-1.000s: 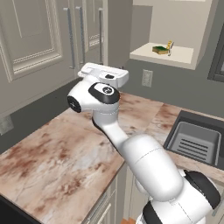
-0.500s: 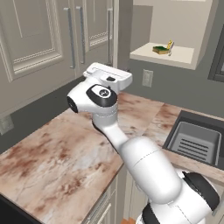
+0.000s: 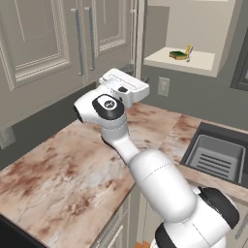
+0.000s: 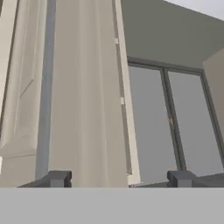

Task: Pick up the dish brush and sponge from the sink, and place them back in the cabinet, and close the cabinet door.

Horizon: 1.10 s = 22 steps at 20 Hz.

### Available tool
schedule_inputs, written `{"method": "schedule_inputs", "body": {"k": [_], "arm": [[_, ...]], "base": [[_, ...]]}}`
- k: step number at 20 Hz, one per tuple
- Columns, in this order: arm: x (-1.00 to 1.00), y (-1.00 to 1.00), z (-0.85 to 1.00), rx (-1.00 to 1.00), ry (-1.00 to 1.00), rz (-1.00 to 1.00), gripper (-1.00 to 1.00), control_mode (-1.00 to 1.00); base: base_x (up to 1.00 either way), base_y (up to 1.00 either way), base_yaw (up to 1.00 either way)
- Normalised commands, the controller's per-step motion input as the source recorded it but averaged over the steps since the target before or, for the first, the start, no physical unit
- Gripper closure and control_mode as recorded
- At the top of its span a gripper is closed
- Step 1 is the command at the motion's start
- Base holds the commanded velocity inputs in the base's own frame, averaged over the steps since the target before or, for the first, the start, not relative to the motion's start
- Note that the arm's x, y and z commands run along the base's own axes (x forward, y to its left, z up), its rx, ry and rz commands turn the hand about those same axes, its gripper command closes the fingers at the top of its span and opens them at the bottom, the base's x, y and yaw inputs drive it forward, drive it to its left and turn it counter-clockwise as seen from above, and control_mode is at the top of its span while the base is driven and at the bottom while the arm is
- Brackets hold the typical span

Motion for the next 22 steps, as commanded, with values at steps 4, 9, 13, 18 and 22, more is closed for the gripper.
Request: {"method": "schedule_inputs", "body": {"k": [4,9,13,18,22], "arm": [[0.0,-0.35,0.0,0.0,-0.06,-0.19,-1.0,-1.0],[0.0,-0.35,0.0,0.0,-0.06,-0.19,-1.0,-1.0],[0.0,-0.33,0.0,0.0,-0.06,-0.19,-1.0,-1.0],[0.0,-0.32,0.0,0.0,-0.04,-0.16,-1.0,-1.0],[0.01,-0.31,0.0,0.0,-0.01,-0.1,-1.0,-1.0]], "base": [[0.0,0.0,0.0],[0.0,0.0,0.0],[0.0,0.0,0.0],[0.0,0.0,0.0],[0.0,0.0,0.0]]}}
